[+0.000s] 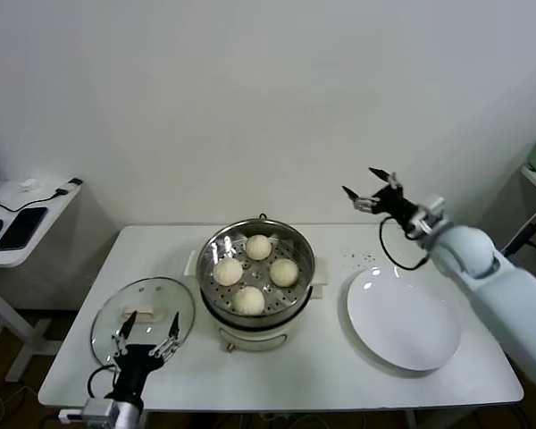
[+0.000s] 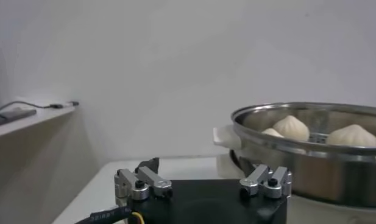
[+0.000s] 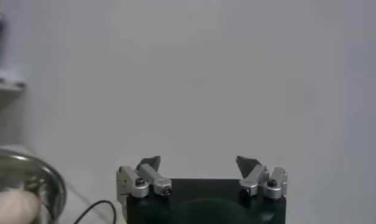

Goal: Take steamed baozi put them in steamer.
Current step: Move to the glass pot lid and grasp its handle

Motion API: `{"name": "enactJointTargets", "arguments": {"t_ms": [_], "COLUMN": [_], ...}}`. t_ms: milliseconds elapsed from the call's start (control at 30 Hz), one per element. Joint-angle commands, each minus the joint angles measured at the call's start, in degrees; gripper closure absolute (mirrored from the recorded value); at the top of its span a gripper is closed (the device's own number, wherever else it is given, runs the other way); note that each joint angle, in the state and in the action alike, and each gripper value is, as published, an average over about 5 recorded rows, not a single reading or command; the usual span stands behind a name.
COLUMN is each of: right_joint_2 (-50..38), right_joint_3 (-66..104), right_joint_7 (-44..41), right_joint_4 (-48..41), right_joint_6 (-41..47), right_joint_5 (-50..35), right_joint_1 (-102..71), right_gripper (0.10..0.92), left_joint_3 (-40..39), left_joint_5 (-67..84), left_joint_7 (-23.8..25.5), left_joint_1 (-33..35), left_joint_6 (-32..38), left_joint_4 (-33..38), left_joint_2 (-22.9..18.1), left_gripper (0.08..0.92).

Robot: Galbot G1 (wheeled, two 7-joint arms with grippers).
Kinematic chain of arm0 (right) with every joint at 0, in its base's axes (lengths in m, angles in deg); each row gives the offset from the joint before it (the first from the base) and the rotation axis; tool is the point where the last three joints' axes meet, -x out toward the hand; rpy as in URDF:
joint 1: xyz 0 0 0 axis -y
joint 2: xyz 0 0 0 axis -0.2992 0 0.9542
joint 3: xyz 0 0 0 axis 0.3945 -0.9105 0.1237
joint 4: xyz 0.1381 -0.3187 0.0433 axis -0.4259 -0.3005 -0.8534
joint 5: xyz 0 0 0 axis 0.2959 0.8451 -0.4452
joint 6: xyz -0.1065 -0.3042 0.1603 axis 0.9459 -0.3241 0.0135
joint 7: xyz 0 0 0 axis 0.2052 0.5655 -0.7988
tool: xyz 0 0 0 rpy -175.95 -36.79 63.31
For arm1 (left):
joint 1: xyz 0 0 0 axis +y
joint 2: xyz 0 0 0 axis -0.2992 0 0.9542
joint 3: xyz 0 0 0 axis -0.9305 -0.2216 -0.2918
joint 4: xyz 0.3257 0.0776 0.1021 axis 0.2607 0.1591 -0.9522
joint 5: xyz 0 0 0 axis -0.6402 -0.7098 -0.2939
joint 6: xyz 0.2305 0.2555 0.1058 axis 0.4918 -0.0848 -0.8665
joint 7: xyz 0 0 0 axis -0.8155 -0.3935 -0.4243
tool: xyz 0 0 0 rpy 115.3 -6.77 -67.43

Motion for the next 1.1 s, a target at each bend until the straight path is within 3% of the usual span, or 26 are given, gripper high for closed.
{"name": "enactJointTargets", "arguments": {"t_ms": [33,333,467,633,833,1100], "right_joint_2": [14.7,23.9,26.3,28.0,29.6,30.6], "right_joint_3": [31.5,28.2,27.4,26.5,25.8,25.3], "right_joint_7": [0.5,-1.0,-0.8,0.8,2.2,2.7], "right_joint_4": [1.4,-2.1,-0.7,1.5,3.1,4.7], "right_joint_6": [-14.3,-25.6,-24.1,-21.2,-18.7,-16.5], "right_joint_5": [5.6,10.6,12.2,14.5,16.5,17.3], "right_joint_1": [-42.3,-44.6,-46.0,-47.8,-47.8,-47.1], "right_gripper": [0.203,0.203,0.203,0.203,0.203,0.203], "left_joint_3": [0.4,1.4,2.2,4.8,4.1,2.7], "left_joint_5": [-5.0,-20.5,-31.7,-56.8,-72.6,-80.1], "left_joint_7": [-1.0,-10.0,-13.7,-19.1,-21.2,-23.8], "left_joint_1": [-0.9,-2.3,-2.5,-3.0,-4.4,-10.5], "left_joint_6": [3.3,10.2,11.1,13.2,6.4,1.8], "left_joint_4": [-2.5,-7.6,-9.6,-15.2,-22.7,-31.1], "left_joint_2": [1.0,1.7,2.8,5.2,8.8,7.6], "left_gripper": [0.177,0.177,0.177,0.177,0.177,0.177]}}
